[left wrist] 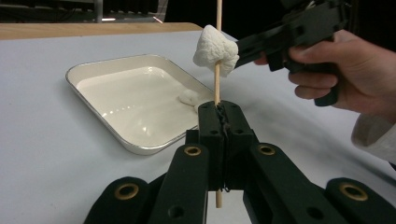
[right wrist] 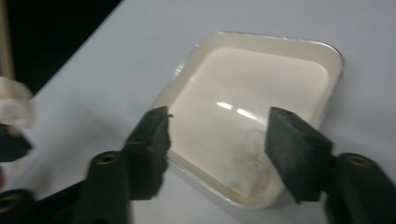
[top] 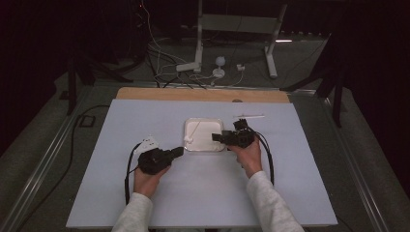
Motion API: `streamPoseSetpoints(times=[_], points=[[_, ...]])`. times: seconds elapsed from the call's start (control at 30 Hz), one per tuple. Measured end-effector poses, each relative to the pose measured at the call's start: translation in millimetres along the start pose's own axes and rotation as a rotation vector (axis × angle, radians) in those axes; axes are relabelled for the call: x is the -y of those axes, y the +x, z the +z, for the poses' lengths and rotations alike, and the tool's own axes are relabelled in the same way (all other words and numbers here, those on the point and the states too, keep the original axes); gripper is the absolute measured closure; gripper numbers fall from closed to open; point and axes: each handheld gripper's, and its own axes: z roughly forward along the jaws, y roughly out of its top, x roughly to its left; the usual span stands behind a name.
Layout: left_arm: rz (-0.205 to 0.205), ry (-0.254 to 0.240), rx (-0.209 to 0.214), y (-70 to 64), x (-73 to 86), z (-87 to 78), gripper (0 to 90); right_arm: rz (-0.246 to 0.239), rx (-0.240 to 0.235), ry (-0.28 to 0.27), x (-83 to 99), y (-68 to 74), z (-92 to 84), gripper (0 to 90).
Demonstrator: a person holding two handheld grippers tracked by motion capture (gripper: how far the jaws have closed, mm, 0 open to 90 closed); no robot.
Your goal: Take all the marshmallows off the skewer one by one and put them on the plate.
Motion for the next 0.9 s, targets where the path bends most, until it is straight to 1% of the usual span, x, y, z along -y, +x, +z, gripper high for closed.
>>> streamPoseSetpoints(times=[0.13,0.27,0.33,0.53,0.7,0.83,0.9], points=[[0.000,0.001,-0.003,-0.5,0.0,1.0,90.0,0.001,-0.053,-0.008,-2.6,6.1,-3.9,30.5],[-0.002,-0.002,-0.004,-0.9,-0.1,1.9,90.0,0.004,-0.100,-0.019,-3.9,12.8,-5.1,29.5],[-0.004,-0.007,-0.003,-1.3,-0.3,2.3,90.0,-0.003,-0.119,-0.020,-4.7,17.4,-5.0,29.6],[-0.007,-0.029,0.005,-3.3,-1.1,3.1,90.0,-0.013,-0.205,-0.036,-6.5,32.3,-2.6,34.2],[-0.002,-0.037,0.011,-5.4,-1.9,4.0,90.0,-0.037,-0.254,-0.025,-6.4,43.9,3.8,40.5],[-0.006,-0.036,0.005,-4.6,-1.5,4.1,90.0,-0.024,-0.296,-0.027,-5.9,48.3,7.9,44.3],[-0.007,-0.038,0.003,-4.2,-1.6,4.1,90.0,-0.015,-0.311,-0.028,-6.0,49.3,8.8,44.6]])
